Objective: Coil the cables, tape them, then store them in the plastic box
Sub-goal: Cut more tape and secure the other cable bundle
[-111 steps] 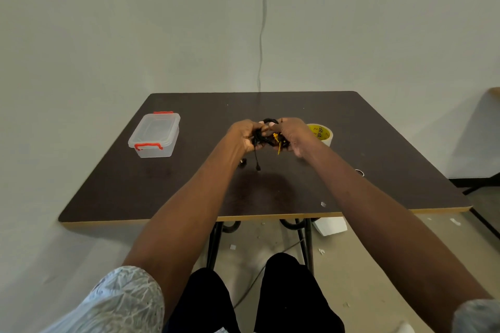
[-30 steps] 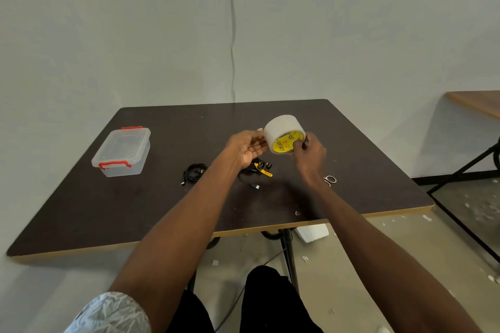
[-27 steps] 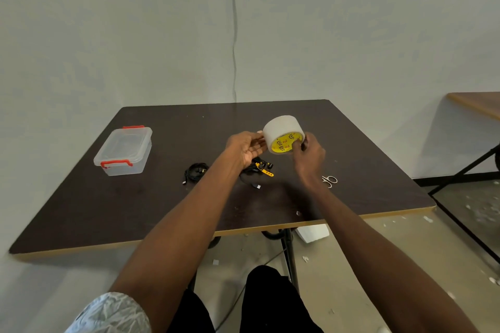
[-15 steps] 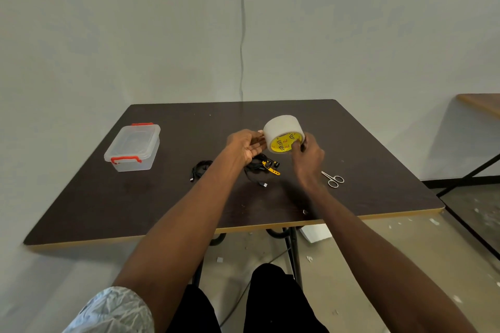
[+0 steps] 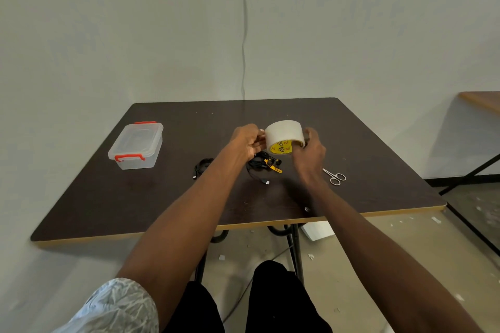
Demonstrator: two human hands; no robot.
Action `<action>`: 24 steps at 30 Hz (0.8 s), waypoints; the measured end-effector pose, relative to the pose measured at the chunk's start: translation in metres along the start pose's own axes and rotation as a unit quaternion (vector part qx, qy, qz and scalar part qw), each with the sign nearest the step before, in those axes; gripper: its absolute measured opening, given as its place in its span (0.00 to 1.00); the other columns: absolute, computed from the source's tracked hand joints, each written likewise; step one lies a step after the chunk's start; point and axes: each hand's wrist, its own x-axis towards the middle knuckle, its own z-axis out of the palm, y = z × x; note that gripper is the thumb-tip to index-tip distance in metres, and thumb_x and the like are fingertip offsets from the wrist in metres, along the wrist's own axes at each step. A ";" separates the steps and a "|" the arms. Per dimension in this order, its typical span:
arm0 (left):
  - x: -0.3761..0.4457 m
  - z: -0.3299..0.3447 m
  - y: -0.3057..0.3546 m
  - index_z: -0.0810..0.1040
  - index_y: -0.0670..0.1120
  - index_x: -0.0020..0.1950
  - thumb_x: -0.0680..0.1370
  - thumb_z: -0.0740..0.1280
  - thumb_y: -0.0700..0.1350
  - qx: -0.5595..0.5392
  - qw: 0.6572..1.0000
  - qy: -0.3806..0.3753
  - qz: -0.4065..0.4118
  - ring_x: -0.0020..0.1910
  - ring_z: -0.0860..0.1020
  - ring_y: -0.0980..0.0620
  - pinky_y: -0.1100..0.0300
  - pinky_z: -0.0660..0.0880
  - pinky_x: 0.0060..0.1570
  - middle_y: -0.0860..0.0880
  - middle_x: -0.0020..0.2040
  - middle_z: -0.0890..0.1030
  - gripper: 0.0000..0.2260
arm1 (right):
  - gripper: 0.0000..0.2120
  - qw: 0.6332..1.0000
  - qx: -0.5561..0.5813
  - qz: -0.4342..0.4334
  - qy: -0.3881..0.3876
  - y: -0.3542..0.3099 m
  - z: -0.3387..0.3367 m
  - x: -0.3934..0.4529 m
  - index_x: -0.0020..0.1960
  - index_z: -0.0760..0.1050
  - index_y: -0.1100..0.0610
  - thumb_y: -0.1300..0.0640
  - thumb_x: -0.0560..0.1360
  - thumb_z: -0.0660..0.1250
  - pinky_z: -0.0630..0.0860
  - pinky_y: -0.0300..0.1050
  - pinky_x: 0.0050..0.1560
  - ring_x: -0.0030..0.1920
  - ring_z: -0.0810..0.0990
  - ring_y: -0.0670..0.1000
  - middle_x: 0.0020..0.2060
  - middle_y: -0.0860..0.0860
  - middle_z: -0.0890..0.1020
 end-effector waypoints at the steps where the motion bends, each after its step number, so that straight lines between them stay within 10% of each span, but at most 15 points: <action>1: 0.000 0.000 0.000 0.74 0.37 0.42 0.79 0.58 0.30 0.004 1.000 -0.010 -0.002 0.34 0.78 0.49 0.55 0.79 0.34 0.43 0.37 0.77 0.08 | 0.19 1.000 0.002 -0.009 -0.005 0.000 -0.001 0.001 0.68 0.72 0.60 0.63 0.77 0.64 0.67 0.23 0.33 0.48 0.77 0.49 0.53 0.54 0.80; 8: -0.006 -0.003 0.006 0.70 0.36 0.47 0.81 0.53 0.30 -0.051 0.998 -0.037 -0.008 0.49 0.78 0.38 0.45 0.77 0.51 0.36 0.46 0.74 0.08 | 0.21 1.000 0.008 0.002 0.017 0.006 -0.001 0.005 0.67 0.73 0.61 0.68 0.75 0.61 0.71 0.32 0.40 0.55 0.79 0.55 0.56 0.57 0.81; 17: -0.001 -0.010 0.000 0.74 0.35 0.45 0.79 0.61 0.32 -0.009 0.999 -0.018 0.041 0.37 0.81 0.43 0.53 0.82 0.38 0.39 0.39 0.78 0.05 | 0.15 0.993 0.089 0.071 0.027 0.014 0.002 0.011 0.62 0.75 0.61 0.66 0.76 0.64 0.79 0.34 0.33 0.47 0.82 0.52 0.53 0.54 0.80; 24: 0.005 -0.004 -0.006 0.75 0.45 0.57 0.75 0.63 0.30 0.126 0.985 -0.060 0.106 0.44 0.78 0.52 0.57 0.75 0.46 0.45 0.51 0.79 0.15 | 0.10 0.903 0.355 0.233 -0.068 0.005 0.010 0.016 0.57 0.74 0.65 0.69 0.76 0.65 0.80 0.44 0.28 0.31 0.84 0.57 0.39 0.60 0.84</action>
